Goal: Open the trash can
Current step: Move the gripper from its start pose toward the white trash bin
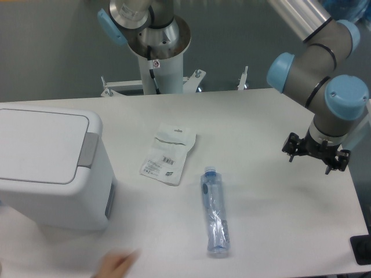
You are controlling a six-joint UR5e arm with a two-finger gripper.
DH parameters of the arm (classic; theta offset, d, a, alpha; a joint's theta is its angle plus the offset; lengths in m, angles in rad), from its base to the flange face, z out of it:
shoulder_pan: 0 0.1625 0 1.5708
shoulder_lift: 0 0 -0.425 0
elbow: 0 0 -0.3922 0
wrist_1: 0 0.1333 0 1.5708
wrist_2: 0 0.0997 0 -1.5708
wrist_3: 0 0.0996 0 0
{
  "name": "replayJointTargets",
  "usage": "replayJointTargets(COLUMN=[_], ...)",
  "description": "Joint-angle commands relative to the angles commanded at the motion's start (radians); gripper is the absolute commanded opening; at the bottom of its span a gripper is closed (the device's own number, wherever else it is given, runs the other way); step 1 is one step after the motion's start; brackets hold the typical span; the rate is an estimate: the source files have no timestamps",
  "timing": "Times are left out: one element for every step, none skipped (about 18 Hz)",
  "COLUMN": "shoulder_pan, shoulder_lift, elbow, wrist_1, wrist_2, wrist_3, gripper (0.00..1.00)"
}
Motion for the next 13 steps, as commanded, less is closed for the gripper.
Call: replayJointTargets(shoulder_pan=[0.000, 0.000, 0.000, 0.000, -0.003, -0.011, -0.018, -0.028, -0.040, -0.052, -0.066, -0.086, -0.106], shoulder_lift=[0.000, 0.000, 0.002, 0.006, 0.008, 0.014, 0.026, 0.034, 0.041, 0.049, 0.058, 0.066, 0.072], elbow=[0.002, 0.003, 0.003, 0.000, -0.002, -0.002, 0.000, 0.000, 0.002, 0.003, 0.009, 0.015, 0.023], wrist_1=[0.000, 0.000, 0.000, 0.000, 0.000, -0.002, -0.002, -0.005, -0.014, -0.024, -0.043, -0.069, -0.092], wrist_2=[0.000, 0.000, 0.000, 0.000, 0.000, -0.002, -0.003, -0.003, -0.002, -0.003, -0.005, -0.011, -0.014], wrist_3=[0.000, 0.000, 0.000, -0.002, -0.002, -0.003, -0.012, -0.026, -0.044, -0.075, -0.115, -0.161, -0.219], gripper=[1.00, 1.00, 1.00, 1.00, 1.00, 1.00, 1.00, 1.00, 1.00, 1.00, 1.00, 1.00, 1.00])
